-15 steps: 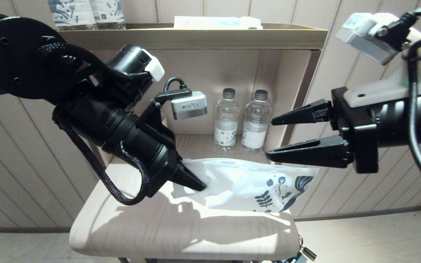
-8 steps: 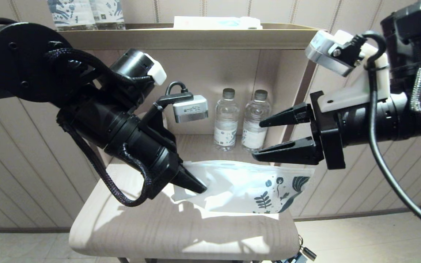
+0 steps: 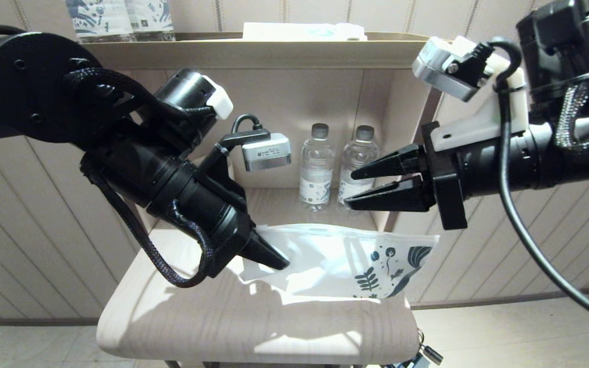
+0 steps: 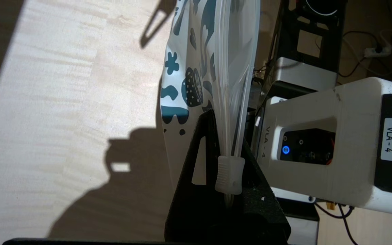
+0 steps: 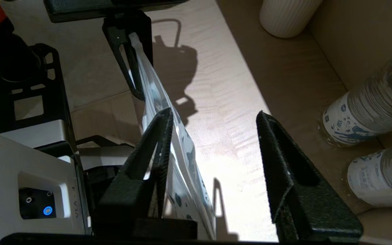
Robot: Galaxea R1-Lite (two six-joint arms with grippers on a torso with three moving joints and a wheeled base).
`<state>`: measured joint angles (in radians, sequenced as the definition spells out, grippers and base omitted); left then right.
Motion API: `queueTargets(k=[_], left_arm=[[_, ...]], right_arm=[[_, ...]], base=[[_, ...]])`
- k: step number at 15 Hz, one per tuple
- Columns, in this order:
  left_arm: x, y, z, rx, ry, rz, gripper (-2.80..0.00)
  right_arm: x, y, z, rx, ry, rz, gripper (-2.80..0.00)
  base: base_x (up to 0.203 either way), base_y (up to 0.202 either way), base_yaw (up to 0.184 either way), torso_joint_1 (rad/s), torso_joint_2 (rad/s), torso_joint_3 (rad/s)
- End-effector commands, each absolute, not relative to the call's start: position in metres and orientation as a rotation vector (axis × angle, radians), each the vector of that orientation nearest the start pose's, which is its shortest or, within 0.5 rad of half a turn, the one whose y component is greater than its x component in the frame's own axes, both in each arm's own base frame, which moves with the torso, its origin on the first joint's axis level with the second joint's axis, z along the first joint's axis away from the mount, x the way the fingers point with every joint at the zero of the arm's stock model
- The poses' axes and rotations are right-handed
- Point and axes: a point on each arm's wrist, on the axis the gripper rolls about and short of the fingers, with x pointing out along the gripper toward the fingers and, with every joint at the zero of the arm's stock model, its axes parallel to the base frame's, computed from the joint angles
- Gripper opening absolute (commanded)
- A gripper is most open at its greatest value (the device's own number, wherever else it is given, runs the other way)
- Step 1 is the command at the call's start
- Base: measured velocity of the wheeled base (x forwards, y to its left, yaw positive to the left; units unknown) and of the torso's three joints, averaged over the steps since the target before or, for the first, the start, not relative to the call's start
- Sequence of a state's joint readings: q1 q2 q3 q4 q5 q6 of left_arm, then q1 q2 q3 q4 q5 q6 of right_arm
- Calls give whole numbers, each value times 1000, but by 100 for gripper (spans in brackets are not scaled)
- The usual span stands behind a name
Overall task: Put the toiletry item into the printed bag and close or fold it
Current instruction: Hand it to the other hand
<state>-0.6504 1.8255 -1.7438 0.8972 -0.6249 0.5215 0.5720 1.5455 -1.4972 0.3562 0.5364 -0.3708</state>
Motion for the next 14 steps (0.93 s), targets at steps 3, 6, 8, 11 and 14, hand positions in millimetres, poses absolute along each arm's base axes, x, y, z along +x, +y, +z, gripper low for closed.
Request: queueTargets(k=[3,6,8,11,14], left_arm=[[234,-194,274,418,705,-1419,-280],[222,-185,282,399,678,-1438,-280],[222,-185,282,380,676,-1460,-280],[227,-190,278,357,665,-1476,-280],[230,-193,279,329,640,-1509,-280]], right_arm=[[215,176,335,-302,234,1240,-280],[220,182,328,-264,278,1277,-280],[223,185,325,-228,301,1319,-280],[221,185,325,-187,304,1409,-280],[209,183,334,-158,291,1446,-280]], base=[[0,0,0,0,0,0],[0,0,0,0,0,0],[0,0,0,0,0,0],[0,0,0,0,0,0],[0,0,0,0,0,0]])
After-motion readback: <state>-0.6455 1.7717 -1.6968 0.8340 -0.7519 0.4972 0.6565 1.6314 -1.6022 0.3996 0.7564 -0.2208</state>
